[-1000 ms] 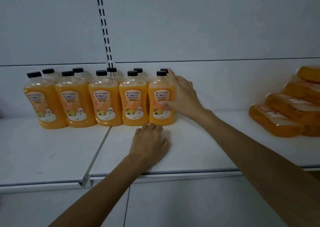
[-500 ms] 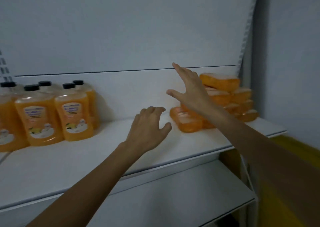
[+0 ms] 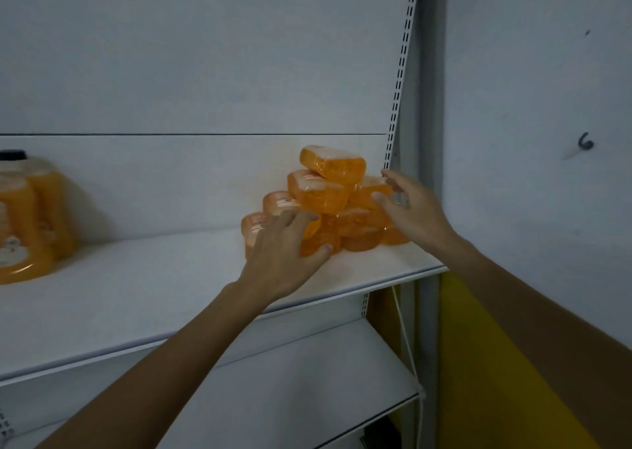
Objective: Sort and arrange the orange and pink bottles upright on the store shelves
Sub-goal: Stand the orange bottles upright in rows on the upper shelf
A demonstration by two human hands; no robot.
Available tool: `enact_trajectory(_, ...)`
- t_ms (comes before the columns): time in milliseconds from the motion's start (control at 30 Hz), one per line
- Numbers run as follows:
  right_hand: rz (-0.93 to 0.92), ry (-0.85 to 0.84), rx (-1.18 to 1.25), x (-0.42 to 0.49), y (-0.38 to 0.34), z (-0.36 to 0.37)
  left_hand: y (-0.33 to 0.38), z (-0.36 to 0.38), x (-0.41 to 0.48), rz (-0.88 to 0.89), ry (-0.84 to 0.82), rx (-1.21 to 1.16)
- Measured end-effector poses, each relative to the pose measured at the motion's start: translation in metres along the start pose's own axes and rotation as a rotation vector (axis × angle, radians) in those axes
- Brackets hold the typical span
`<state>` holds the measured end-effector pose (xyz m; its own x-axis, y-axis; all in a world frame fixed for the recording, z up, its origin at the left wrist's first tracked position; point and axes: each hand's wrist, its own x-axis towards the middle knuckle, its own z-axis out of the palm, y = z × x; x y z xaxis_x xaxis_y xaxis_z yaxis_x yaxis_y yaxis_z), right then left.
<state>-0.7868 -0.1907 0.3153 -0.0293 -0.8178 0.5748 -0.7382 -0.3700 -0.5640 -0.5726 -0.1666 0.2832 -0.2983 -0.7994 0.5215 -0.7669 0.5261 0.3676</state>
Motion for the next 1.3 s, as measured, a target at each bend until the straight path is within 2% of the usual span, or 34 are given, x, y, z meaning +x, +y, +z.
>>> enact_trajectory(100, 0.019, 0.003, 0.022, 0.005, 0.014, 0.004, -0.004, 0.009, 0.007, 0.090, 0.013, 0.100)
enact_trajectory(167, 0.038, 0.027, 0.049, 0.013, 0.020, 0.008, -0.012, 0.009, 0.020, 0.072, 0.030, 0.115)
enact_trajectory(300, 0.123, 0.080, 0.140, 0.031, 0.033, 0.016, -0.035, 0.005, 0.038, -0.036, 0.091, 0.046)
enact_trajectory(567, 0.297, 0.102, 0.270, 0.044, 0.081, 0.027, -0.070, 0.030, 0.045, -0.261, -0.053, -0.178)
enact_trajectory(667, 0.279, 0.100, 0.301, 0.066, 0.076, 0.027, -0.071, 0.029, 0.057, -0.297, -0.024, -0.246)
enact_trajectory(833, 0.236, -0.130, 0.210, 0.120, 0.075, 0.030, -0.067, 0.027, 0.082, -0.439, 0.014, -0.303)
enact_trajectory(933, 0.420, -0.363, 0.406, 0.131, 0.092, 0.030, -0.071, 0.028, 0.084, -0.565, 0.004, -0.399)
enact_trajectory(1000, 0.492, -0.460, 0.498, 0.126, 0.110, 0.031, -0.075, 0.034, 0.083, -0.597, 0.047, -0.406)
enact_trajectory(1167, 0.375, -0.421, 0.411, 0.122, 0.141, 0.035, -0.071, 0.044, 0.081, -0.583, 0.135, -0.371)
enact_trajectory(1300, 0.381, -0.480, 0.379, 0.122, 0.152, 0.036, -0.072, 0.043, 0.078, -0.577, 0.158, -0.376)
